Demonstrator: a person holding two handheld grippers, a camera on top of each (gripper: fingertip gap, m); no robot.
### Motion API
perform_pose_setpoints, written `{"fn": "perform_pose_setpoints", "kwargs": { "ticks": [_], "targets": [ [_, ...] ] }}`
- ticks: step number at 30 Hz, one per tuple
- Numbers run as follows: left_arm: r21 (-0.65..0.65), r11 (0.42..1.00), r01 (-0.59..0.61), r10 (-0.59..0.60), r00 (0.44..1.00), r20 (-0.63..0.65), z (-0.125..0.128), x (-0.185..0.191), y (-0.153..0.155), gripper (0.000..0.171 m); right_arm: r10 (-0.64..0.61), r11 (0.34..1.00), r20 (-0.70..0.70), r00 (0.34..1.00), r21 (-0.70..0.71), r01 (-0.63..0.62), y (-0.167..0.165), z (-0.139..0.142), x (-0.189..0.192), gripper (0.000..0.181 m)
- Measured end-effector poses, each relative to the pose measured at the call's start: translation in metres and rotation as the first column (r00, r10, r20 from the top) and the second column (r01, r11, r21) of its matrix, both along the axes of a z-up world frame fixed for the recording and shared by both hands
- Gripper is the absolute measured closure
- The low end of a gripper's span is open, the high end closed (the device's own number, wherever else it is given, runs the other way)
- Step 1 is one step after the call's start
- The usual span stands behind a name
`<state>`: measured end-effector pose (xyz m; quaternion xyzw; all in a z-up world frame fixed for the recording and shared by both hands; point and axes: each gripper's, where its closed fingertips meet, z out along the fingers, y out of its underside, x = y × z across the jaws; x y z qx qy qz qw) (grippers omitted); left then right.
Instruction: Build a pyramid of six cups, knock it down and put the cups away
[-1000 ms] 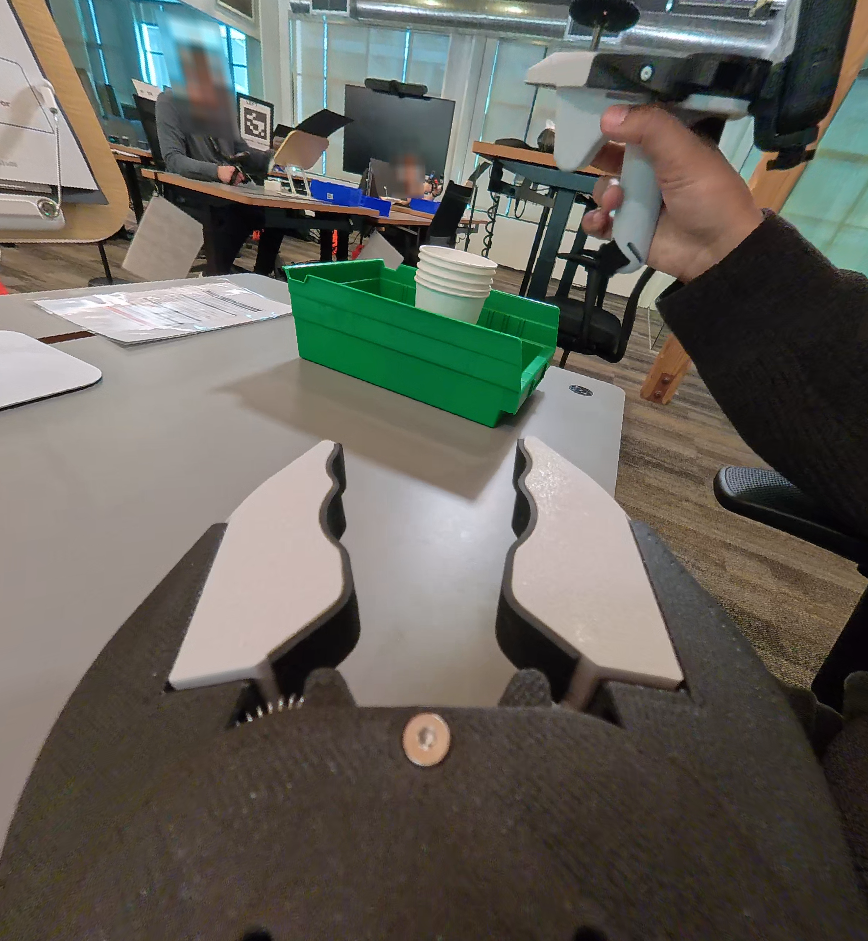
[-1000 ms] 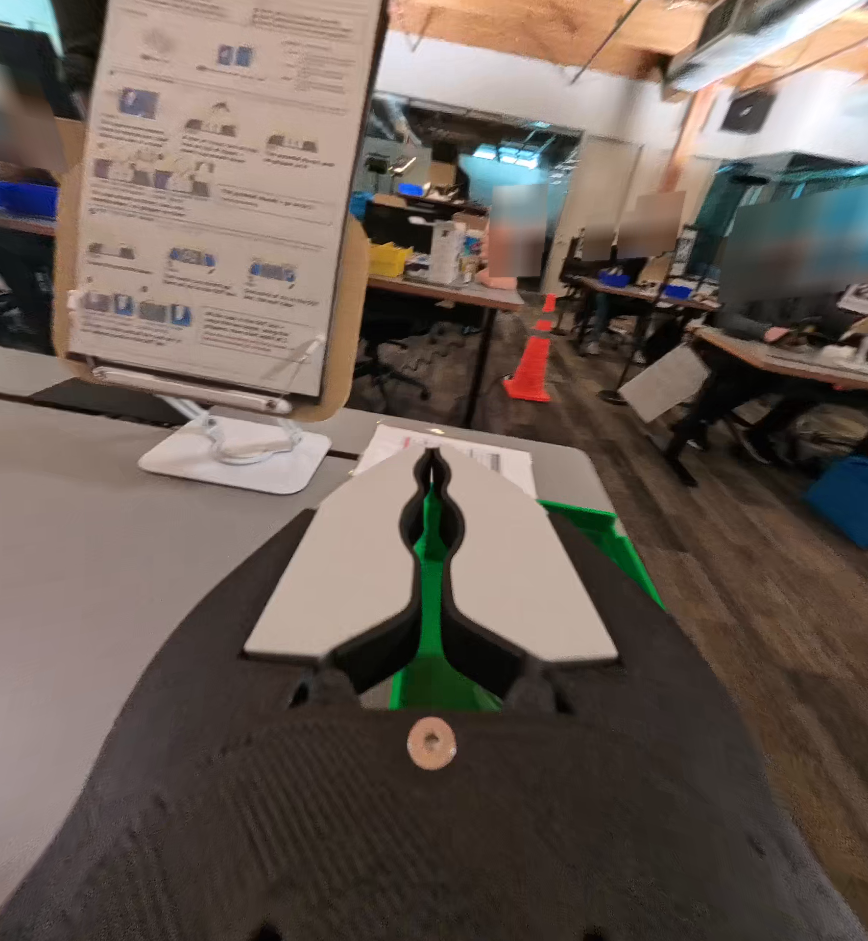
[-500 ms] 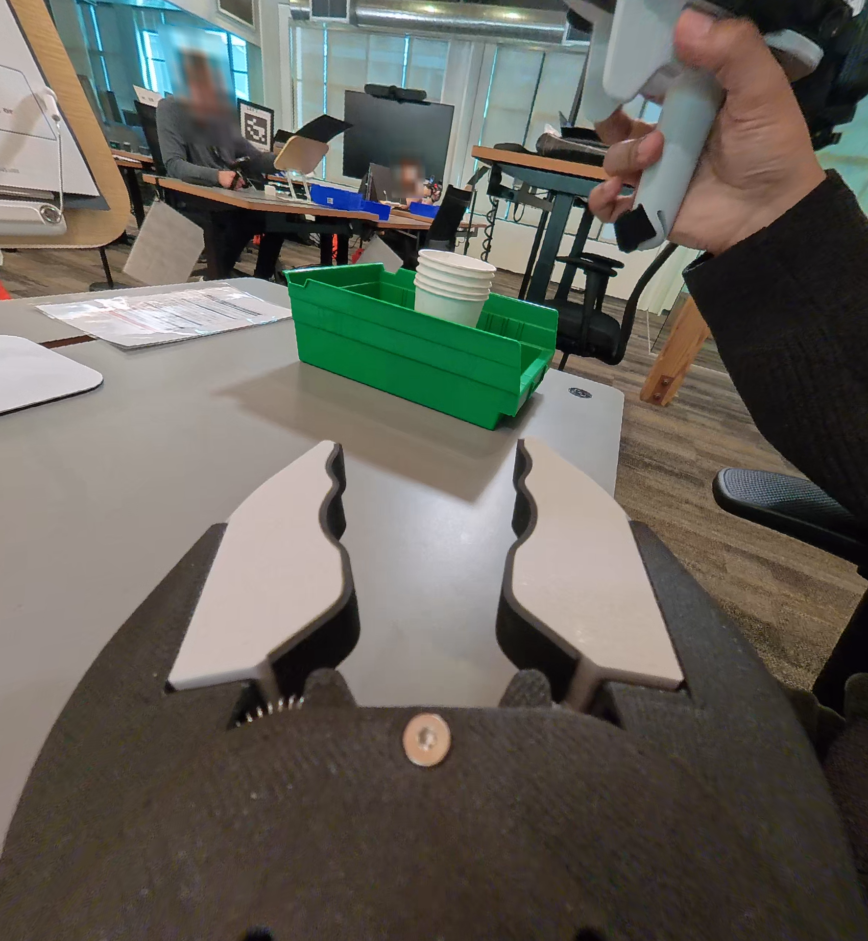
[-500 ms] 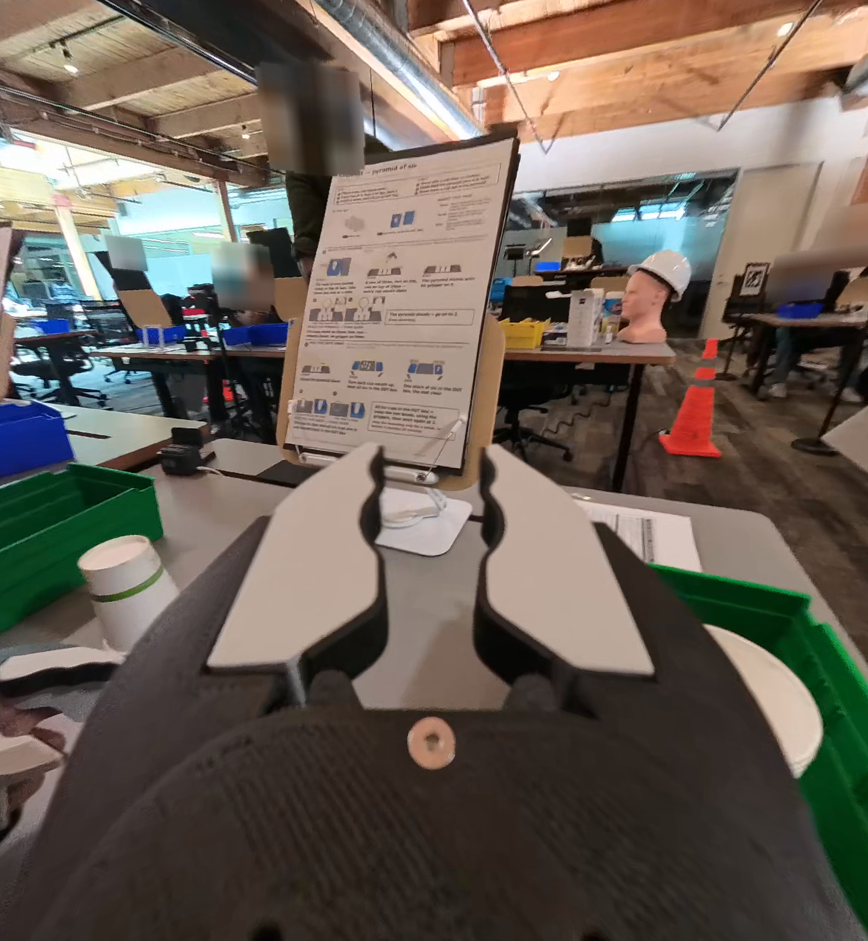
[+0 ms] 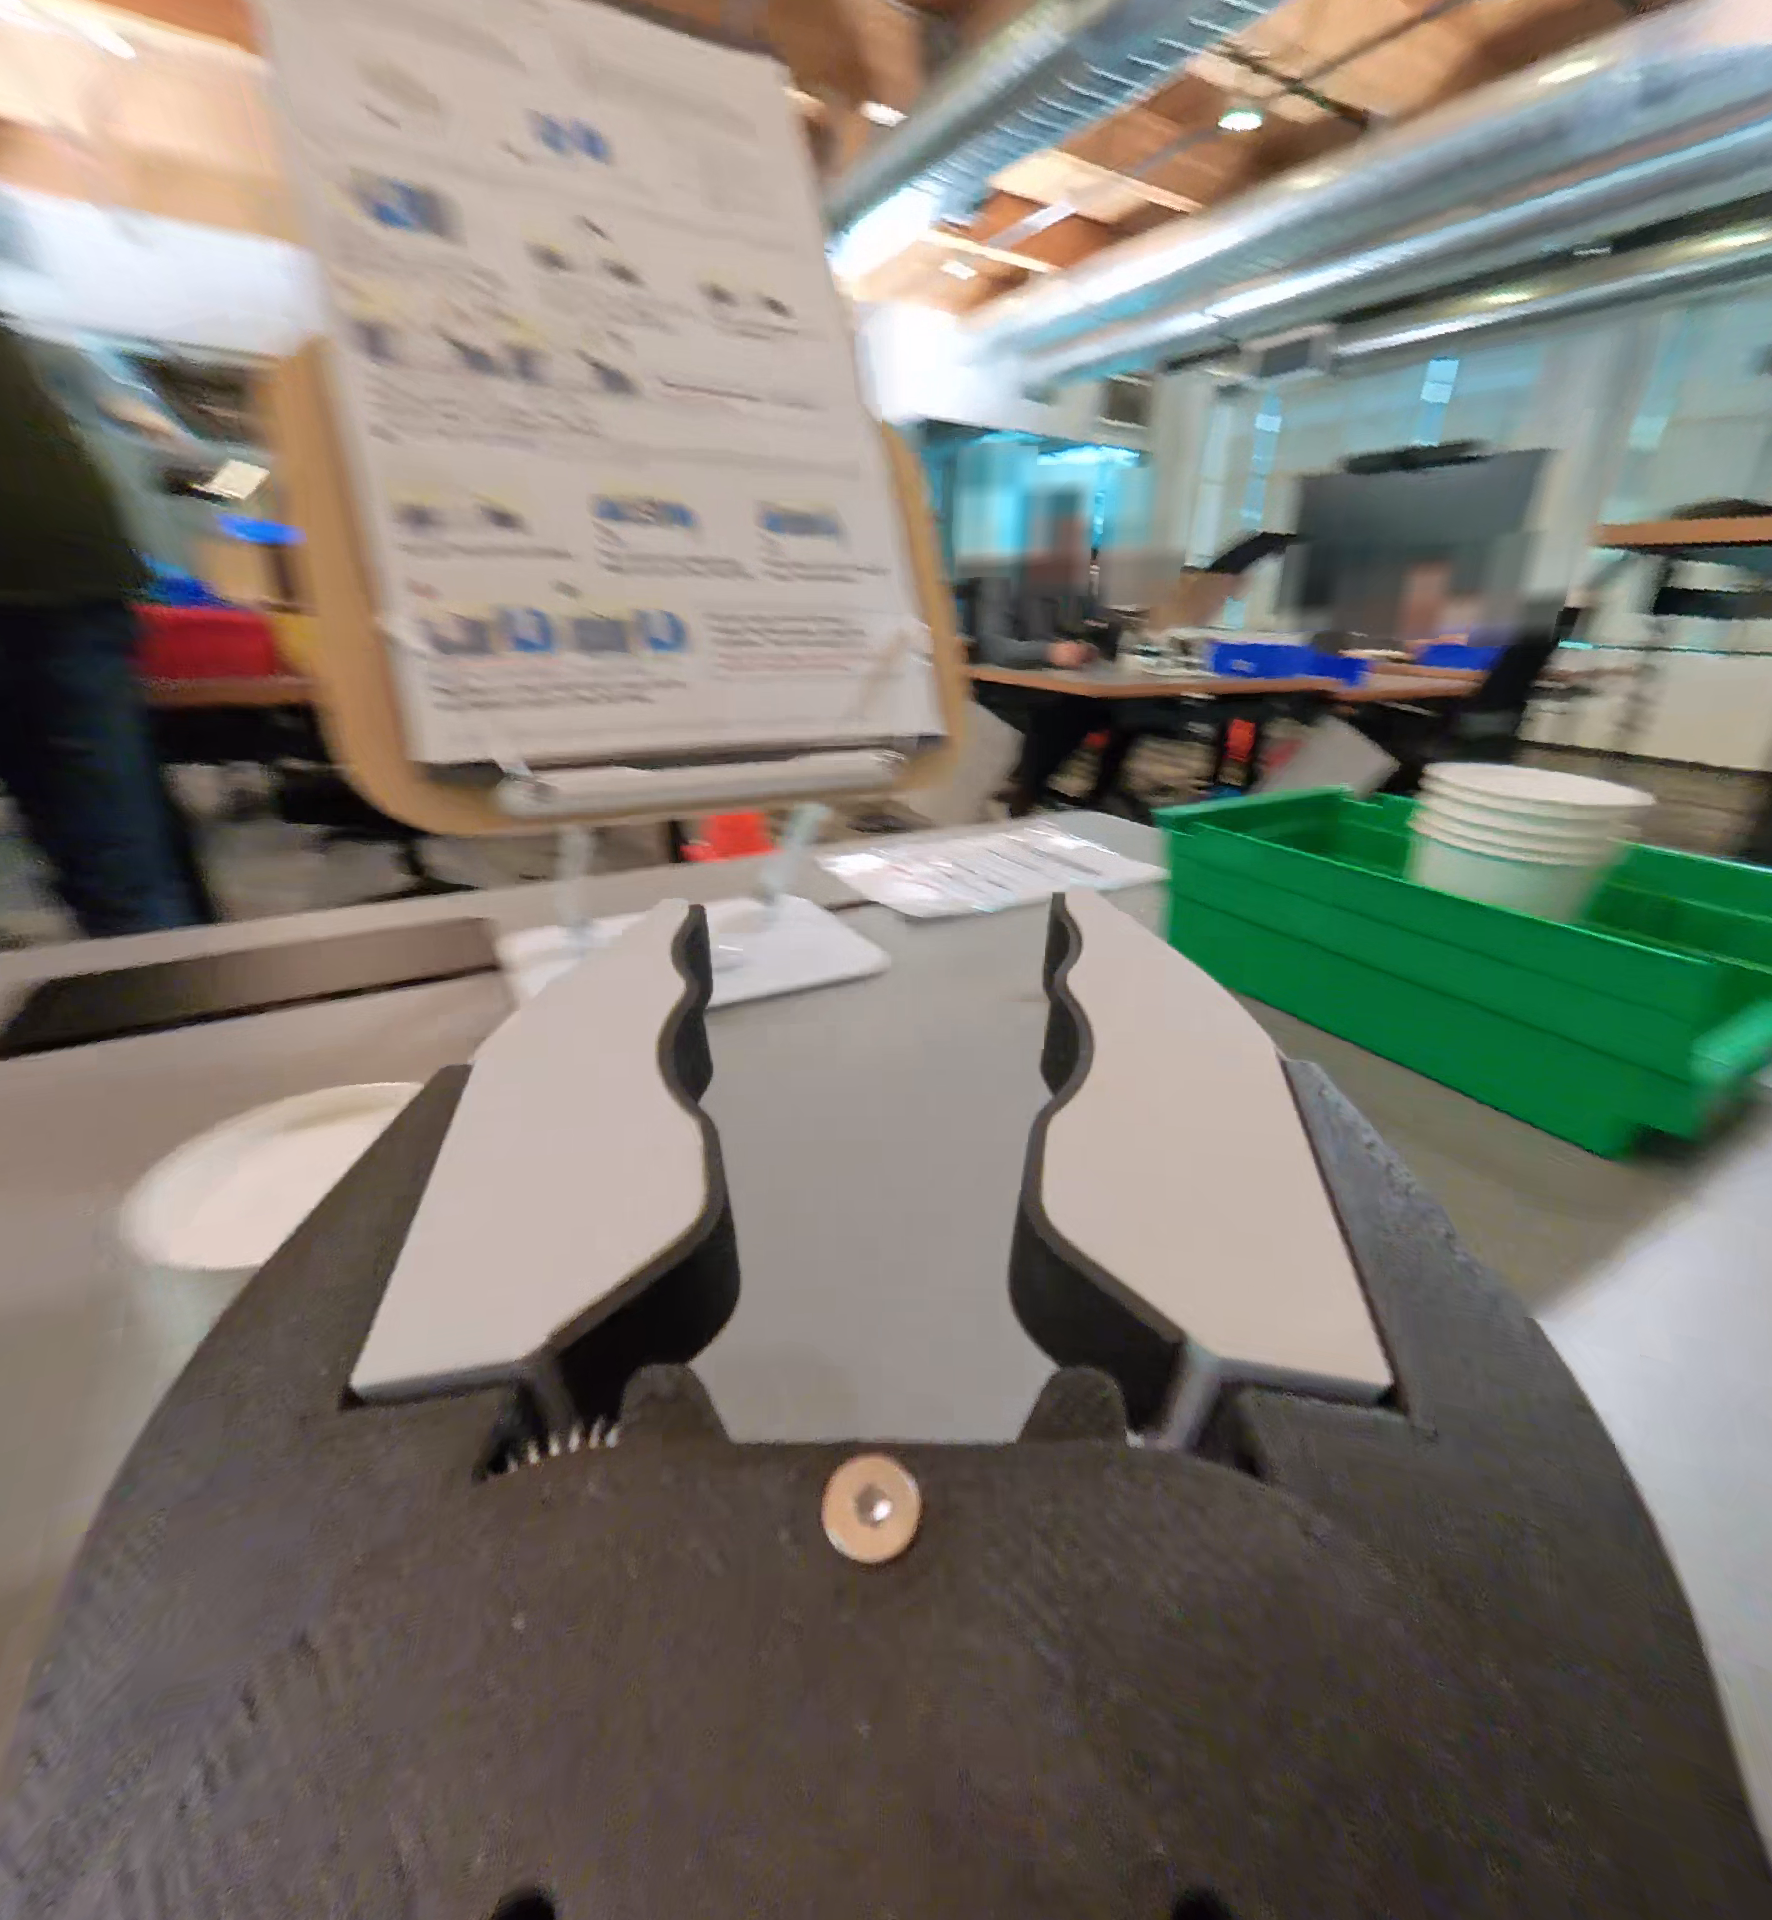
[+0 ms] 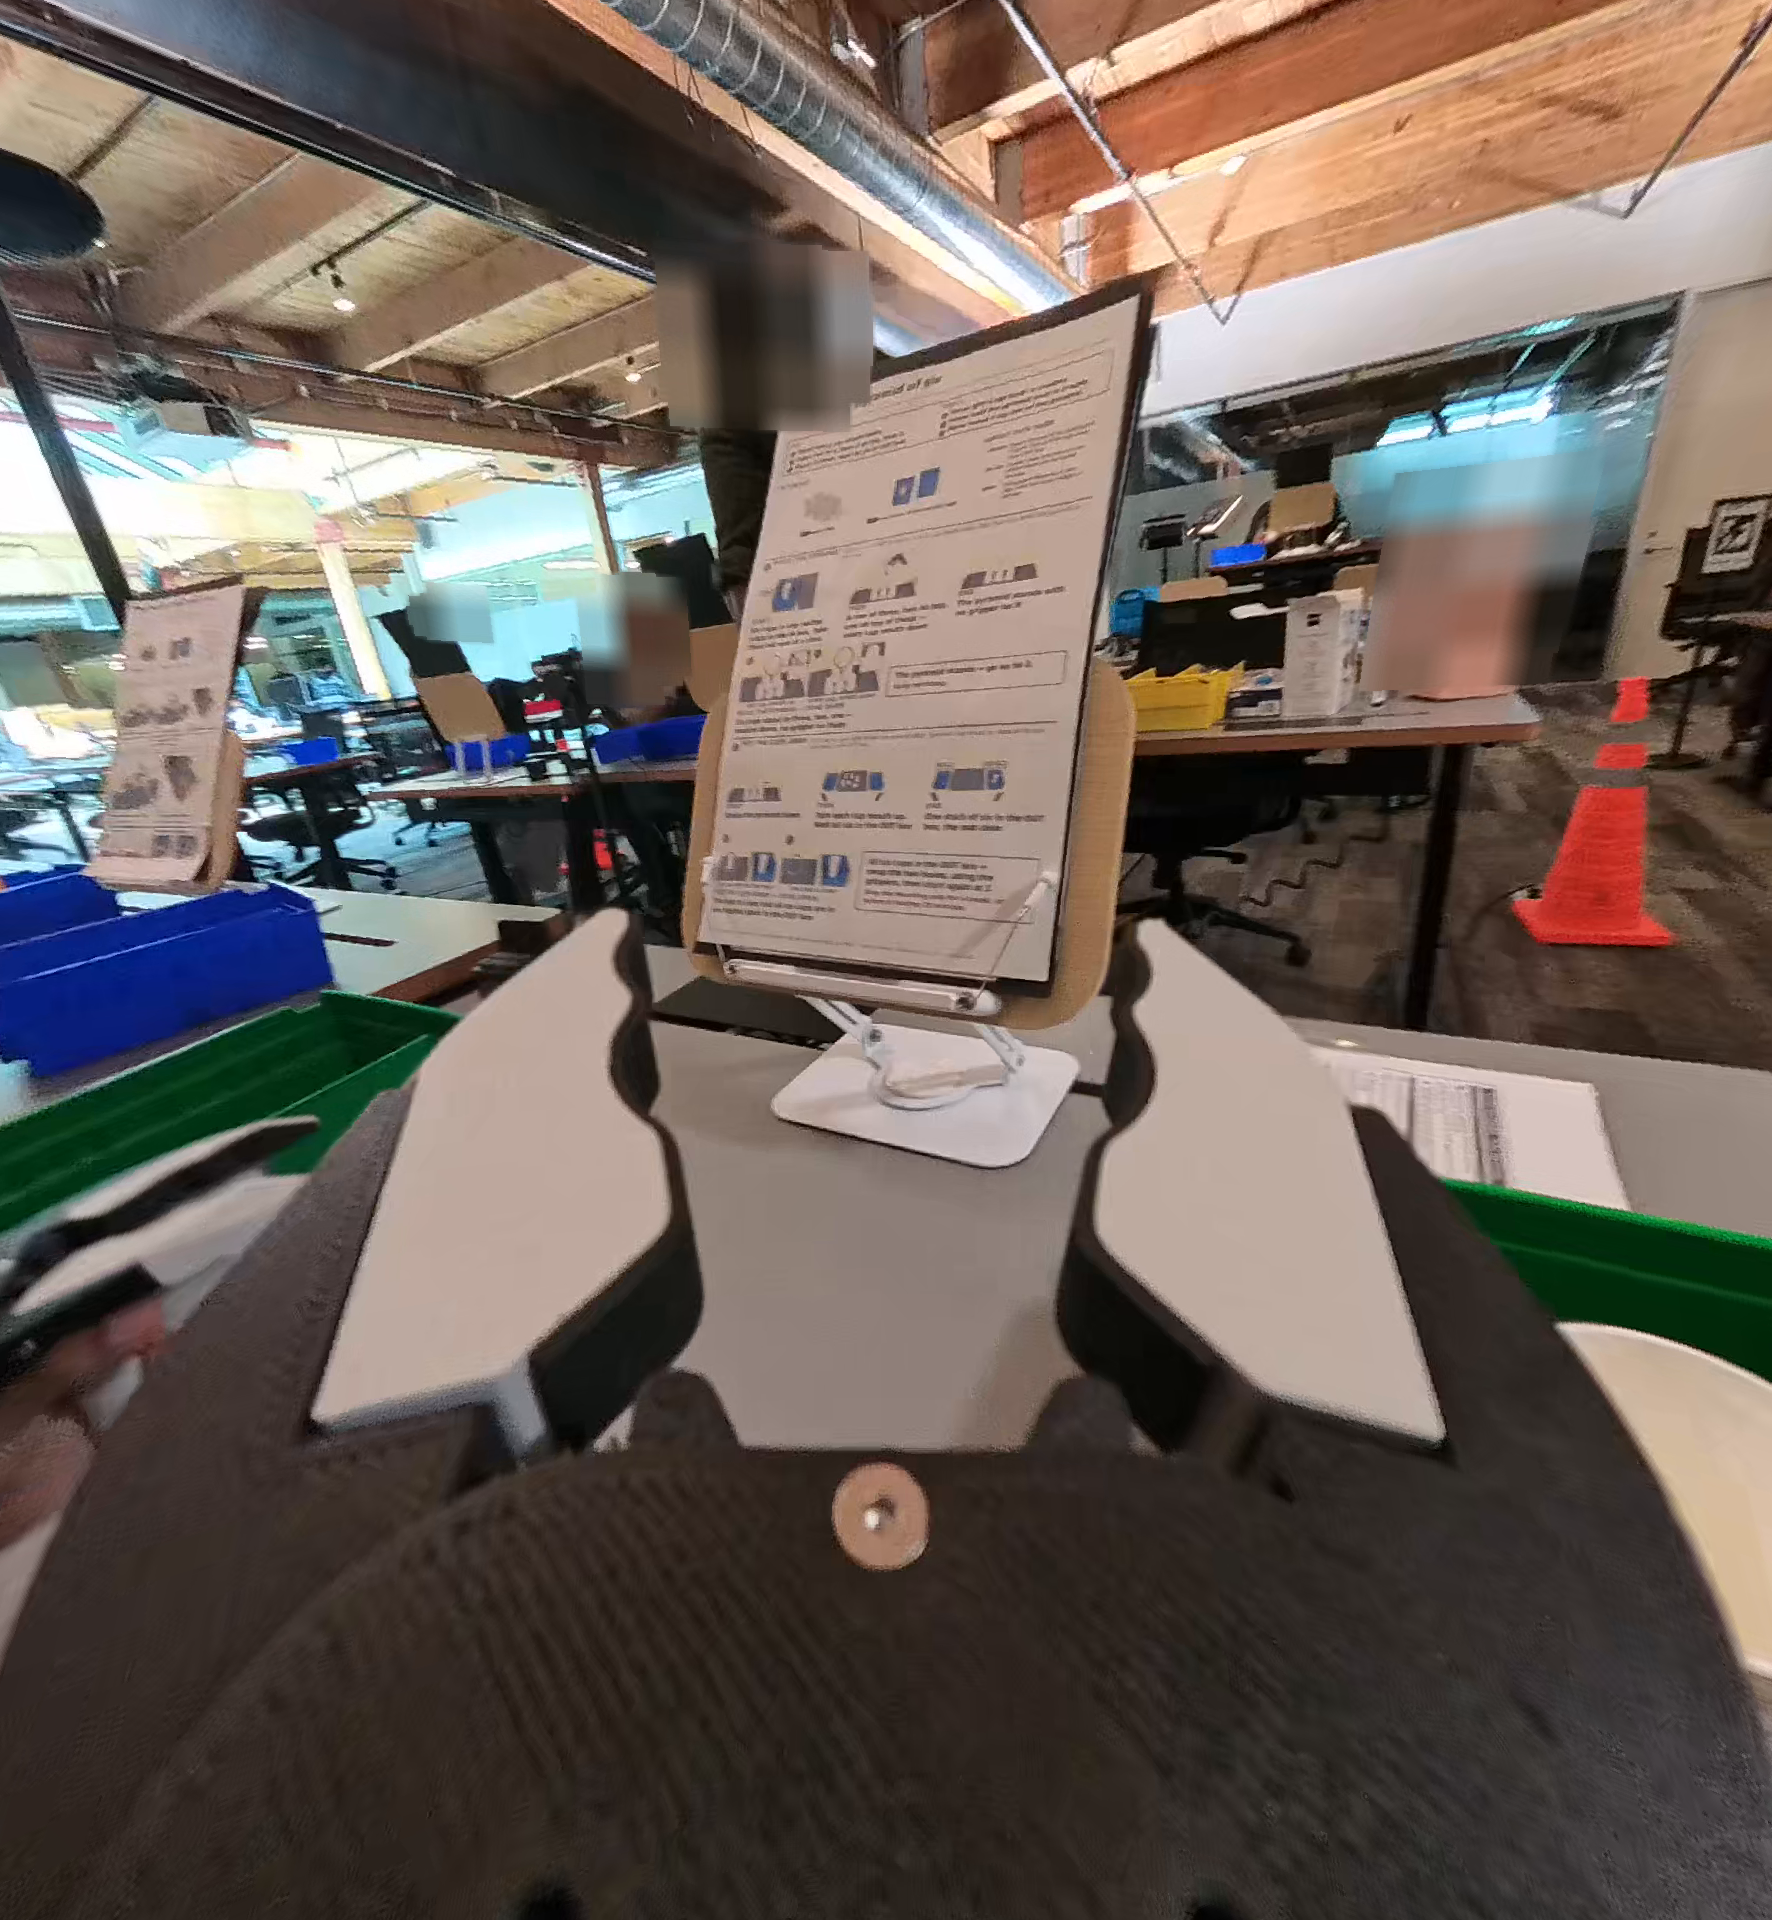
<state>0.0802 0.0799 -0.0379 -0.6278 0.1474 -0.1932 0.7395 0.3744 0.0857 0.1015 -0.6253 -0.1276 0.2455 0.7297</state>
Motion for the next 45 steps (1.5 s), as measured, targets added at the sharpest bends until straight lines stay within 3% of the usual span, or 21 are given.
{"fn": "perform_pose_setpoints", "kwargs": {
  "ticks": [3,6,8,12,15,18,21,22,23,25,27,32,35,38,41,45],
  "targets": [
    [-0.012,0.977,-0.212,0.211,0.976,-0.053,-0.001,-0.049,0.019,0.107,-0.029,0.999,0.027,0.999,0.036,0.028,0.0,0.001,-0.001,0.101],
    [-0.074,0.924,-0.375,0.354,0.913,-0.203,-0.025,-0.088,0.039,0.097,-0.042,0.999,0.06,0.997,0.034,0.04,0.002,-0.002,-0.005,0.104],
    [-0.146,0.904,-0.401,0.353,0.894,-0.276,-0.045,-0.099,0.05,0.089,-0.057,0.998,0.081,0.995,0.033,0.054,0.004,-0.006,-0.006,0.107],
    [-0.313,0.865,-0.392,0.303,0.906,-0.297,-0.081,-0.103,0.063,0.085,-0.047,0.999,0.104,0.993,0.024,0.045,0.006,-0.012,-0.012,0.11],
    [-0.391,0.842,-0.372,0.257,0.913,-0.315,-0.098,-0.104,0.065,0.098,-0.043,0.999,0.117,0.992,0.023,0.041,0.007,-0.015,-0.018,0.111],
    [-0.395,0.869,-0.298,0.226,0.95,-0.217,-0.087,-0.098,0.063,0.099,-0.02,1.0,0.126,0.992,0.002,0.02,0.008,-0.021,-0.027,0.113],
    [-0.35,0.932,-0.091,0.138,0.984,0.112,-0.053,-0.086,0.056,0.099,0.056,0.998,0.053,0.997,-0.04,-0.054,0.008,-0.03,-0.046,0.113],
    [-0.311,0.95,0.014,0.075,0.96,0.271,-0.039,-0.082,0.052,0.099,0.095,0.994,-0.009,0.995,-0.055,-0.096,0.007,-0.032,-0.055,0.112],
    [-0.246,0.961,0.127,-0.007,0.9,0.437,-0.022,-0.08,0.046,0.099,0.139,0.987,-0.089,0.986,-0.067,-0.145,0.006,-0.035,-0.065,0.112],
    [-0.106,0.946,0.306,-0.156,0.717,0.68,0.004,-0.081,0.032,0.099,0.217,0.965,-0.246,0.945,-0.096,-0.246,0.005,-0.048,-0.089,0.108],
    [-0.014,0.925,0.379,-0.226,0.581,0.782,0.016,-0.084,0.023,0.1,0.281,0.928,-0.336,0.899,-0.142,-0.343,0.002,-0.071,-0.122,0.102],
    [0.16,0.826,0.541,-0.402,0.364,0.84,0.04,-0.063,-0.003,0.1,0.442,0.772,-0.418,0.793,-0.272,-0.574,-0.03,-0.135,-0.216,0.096],
    [0.181,0.798,0.575,-0.407,0.293,0.865,0.043,-0.049,-0.009,0.1,0.491,0.716,-0.459,0.741,-0.272,-0.643,-0.051,-0.149,-0.246,0.095],
    [0.187,0.793,0.58,-0.363,0.203,0.909,0.041,-0.04,-0.011,0.099,0.507,0.771,-0.358,0.784,-0.218,-0.599,-0.061,-0.153,-0.256,0.095],
    [0.177,0.767,0.617,-0.371,0.201,0.906,0.041,-0.019,-0.018,0.1,0.543,0.791,-0.274,0.794,-0.15,-0.593,-0.07,-0.147,-0.26,0.097],
    [0.169,0.735,0.657,-0.392,0.208,0.896,0.041,0.006,-0.028,0.1,0.567,0.761,-0.347,0.747,-0.127,-0.637,-0.074,-0.138,-0.258,0.097]
  ]
}}
